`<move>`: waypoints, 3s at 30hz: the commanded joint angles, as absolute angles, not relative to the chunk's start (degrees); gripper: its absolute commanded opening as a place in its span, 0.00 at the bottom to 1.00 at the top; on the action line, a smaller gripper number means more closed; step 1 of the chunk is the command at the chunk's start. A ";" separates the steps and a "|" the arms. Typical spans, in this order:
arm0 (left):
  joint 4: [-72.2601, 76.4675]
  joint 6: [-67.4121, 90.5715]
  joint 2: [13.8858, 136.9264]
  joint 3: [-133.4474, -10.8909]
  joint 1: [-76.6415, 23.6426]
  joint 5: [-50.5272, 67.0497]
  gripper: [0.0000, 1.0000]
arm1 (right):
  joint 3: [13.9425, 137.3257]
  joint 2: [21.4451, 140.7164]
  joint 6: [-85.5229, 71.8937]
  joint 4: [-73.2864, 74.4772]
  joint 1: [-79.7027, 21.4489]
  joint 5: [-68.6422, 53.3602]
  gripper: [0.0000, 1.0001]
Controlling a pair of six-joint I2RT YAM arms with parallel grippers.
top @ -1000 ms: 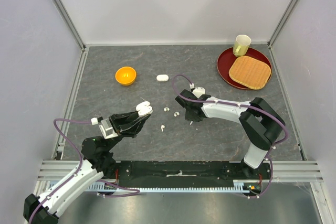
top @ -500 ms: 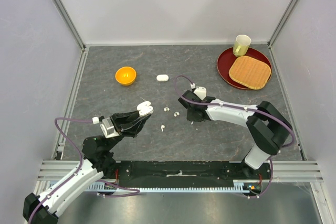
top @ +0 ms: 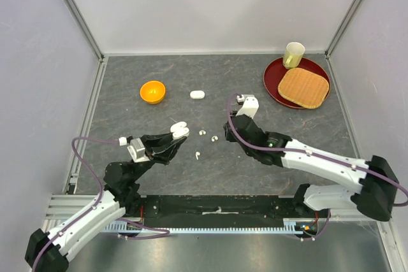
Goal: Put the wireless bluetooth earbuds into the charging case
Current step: Pick up the earbud from the center of the board, then place the earbud in the charging case.
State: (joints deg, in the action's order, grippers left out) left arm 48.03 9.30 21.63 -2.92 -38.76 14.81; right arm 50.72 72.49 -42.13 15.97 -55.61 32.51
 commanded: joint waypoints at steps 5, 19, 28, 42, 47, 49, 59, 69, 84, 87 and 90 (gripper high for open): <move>52.29 9.32 25.57 0.53 -39.02 13.71 0.02 | 43.34 58.29 -28.84 -7.87 -62.31 42.01 0.00; 56.86 8.88 32.95 0.18 -39.02 20.39 0.02 | 47.02 62.31 -14.59 -23.37 -72.24 38.49 0.00; 56.78 8.44 33.49 0.09 -38.94 20.65 0.02 | 47.72 64.95 -11.95 -27.51 -76.29 39.02 0.00; 56.78 8.61 33.31 0.18 -39.02 21.97 0.02 | 48.69 68.29 -11.16 -28.83 -77.61 38.14 0.00; 56.87 8.79 33.40 0.18 -39.02 22.24 0.02 | 49.13 69.61 -10.72 -28.83 -77.61 37.79 0.00; 56.87 8.79 33.31 0.09 -39.02 22.15 0.02 | 49.31 70.22 -10.55 -28.39 -77.70 37.70 0.00; 56.95 8.79 32.78 -0.88 -39.02 21.71 0.02 | 48.52 71.28 -10.02 -27.07 -77.78 38.50 0.00; 56.87 8.88 31.82 -0.62 -39.02 19.16 0.02 | 47.64 70.58 -6.86 -25.40 -78.31 36.92 0.00; 57.30 9.49 31.64 -0.44 -39.02 15.73 0.02 | 47.46 71.98 -5.71 -24.61 -79.80 34.72 0.00; 57.30 9.40 31.73 -0.44 -39.02 15.64 0.02 | 47.64 72.16 -5.45 -24.35 -79.81 34.72 0.00; 57.22 9.49 31.55 -0.44 -39.02 16.00 0.02 | 47.72 72.42 -5.10 -24.26 -80.07 35.67 0.00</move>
